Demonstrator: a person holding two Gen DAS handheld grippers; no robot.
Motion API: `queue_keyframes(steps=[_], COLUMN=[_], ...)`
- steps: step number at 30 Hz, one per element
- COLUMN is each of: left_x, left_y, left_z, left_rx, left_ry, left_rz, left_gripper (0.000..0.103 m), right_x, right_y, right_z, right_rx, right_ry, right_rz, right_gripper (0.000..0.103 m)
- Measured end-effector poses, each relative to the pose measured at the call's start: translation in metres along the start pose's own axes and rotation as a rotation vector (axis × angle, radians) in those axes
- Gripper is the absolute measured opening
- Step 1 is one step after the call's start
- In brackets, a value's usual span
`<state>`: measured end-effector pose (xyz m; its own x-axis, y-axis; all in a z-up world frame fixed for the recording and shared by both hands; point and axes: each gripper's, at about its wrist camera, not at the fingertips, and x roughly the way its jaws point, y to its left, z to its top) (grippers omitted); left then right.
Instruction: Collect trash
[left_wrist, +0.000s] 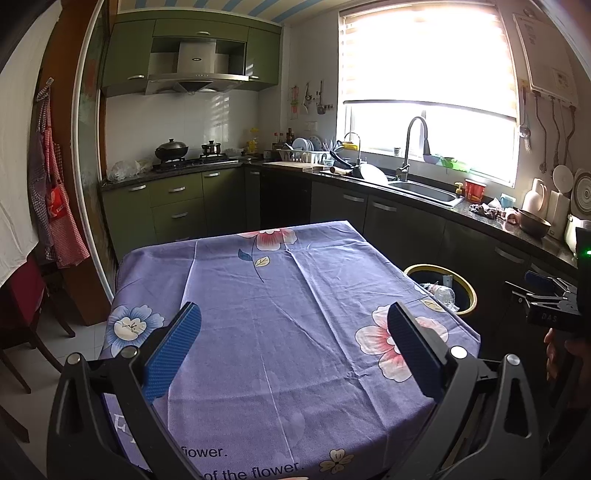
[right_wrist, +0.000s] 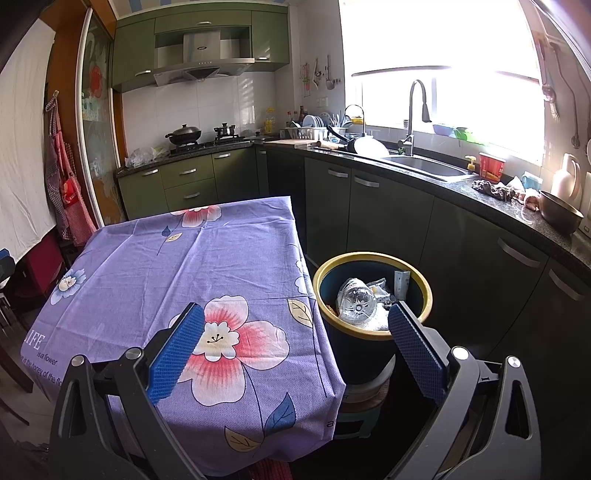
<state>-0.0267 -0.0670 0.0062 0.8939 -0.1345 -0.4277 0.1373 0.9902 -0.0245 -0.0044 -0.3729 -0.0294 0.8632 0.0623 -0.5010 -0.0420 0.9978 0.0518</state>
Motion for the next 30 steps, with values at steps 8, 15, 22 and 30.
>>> queue_keyframes(steps=[8, 15, 22, 30], left_x=[0.003, 0.002, 0.011, 0.056], left_y=[0.001, 0.005, 0.009, 0.028], left_z=[-0.001, -0.002, 0.002, 0.01], left_rx=[-0.008, -0.024, -0.021, -0.035], left_ry=[0.009, -0.018, 0.014, 0.079], left_rz=[-0.016, -0.041, -0.019, -0.016], left_gripper=[0.096, 0.096, 0.096, 0.096], right_x=[0.001, 0.003, 0.007, 0.033], right_y=[0.001, 0.003, 0.005, 0.01], right_z=[0.0, -0.002, -0.004, 0.003], right_rx=[0.0, 0.001, 0.004, -0.015], right_ry=[0.002, 0.006, 0.012, 0.048], right_rz=[-0.001, 0.001, -0.004, -0.007], right_gripper=[0.098, 0.098, 0.098, 0.098])
